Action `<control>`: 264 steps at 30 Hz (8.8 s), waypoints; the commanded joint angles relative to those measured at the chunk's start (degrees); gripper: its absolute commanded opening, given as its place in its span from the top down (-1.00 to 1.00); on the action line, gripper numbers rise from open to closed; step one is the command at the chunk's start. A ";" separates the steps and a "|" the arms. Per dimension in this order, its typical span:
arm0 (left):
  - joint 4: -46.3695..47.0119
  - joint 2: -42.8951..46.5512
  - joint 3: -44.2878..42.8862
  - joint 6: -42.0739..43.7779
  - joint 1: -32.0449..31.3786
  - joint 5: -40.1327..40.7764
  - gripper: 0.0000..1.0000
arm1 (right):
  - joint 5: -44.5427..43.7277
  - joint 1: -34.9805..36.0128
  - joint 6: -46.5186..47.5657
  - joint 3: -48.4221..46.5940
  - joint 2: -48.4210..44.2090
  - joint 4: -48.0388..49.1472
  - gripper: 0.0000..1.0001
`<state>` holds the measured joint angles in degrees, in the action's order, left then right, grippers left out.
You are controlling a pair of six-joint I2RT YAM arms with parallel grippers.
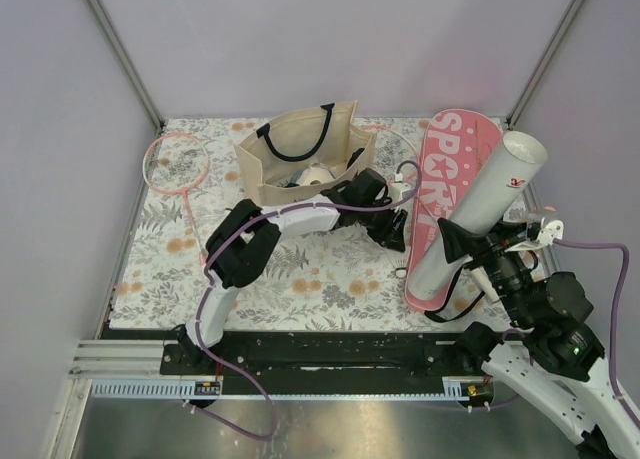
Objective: Pack up the badminton gear
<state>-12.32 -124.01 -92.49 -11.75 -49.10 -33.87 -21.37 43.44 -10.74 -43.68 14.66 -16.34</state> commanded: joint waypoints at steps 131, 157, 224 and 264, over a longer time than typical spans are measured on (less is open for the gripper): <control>-22.31 86.55 44.65 -42.72 18.16 63.65 -0.43 | 39.47 2.00 28.41 10.20 19.36 13.70 -0.18; -25.12 90.87 67.61 -70.16 20.80 69.02 -0.20 | 39.03 2.00 28.58 10.63 19.97 14.49 -0.18; -30.04 81.38 19.63 -16.56 26.51 -9.55 1.00 | 43.51 3.14 40.63 3.60 35.44 4.56 -0.22; -7.81 76.02 37.64 -22.18 15.97 -10.61 1.00 | 40.00 7.89 41.15 -0.70 42.30 7.72 -0.22</control>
<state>-24.51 -47.77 -54.59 -33.74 -32.58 -43.11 19.00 50.41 30.57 -41.01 56.77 -14.11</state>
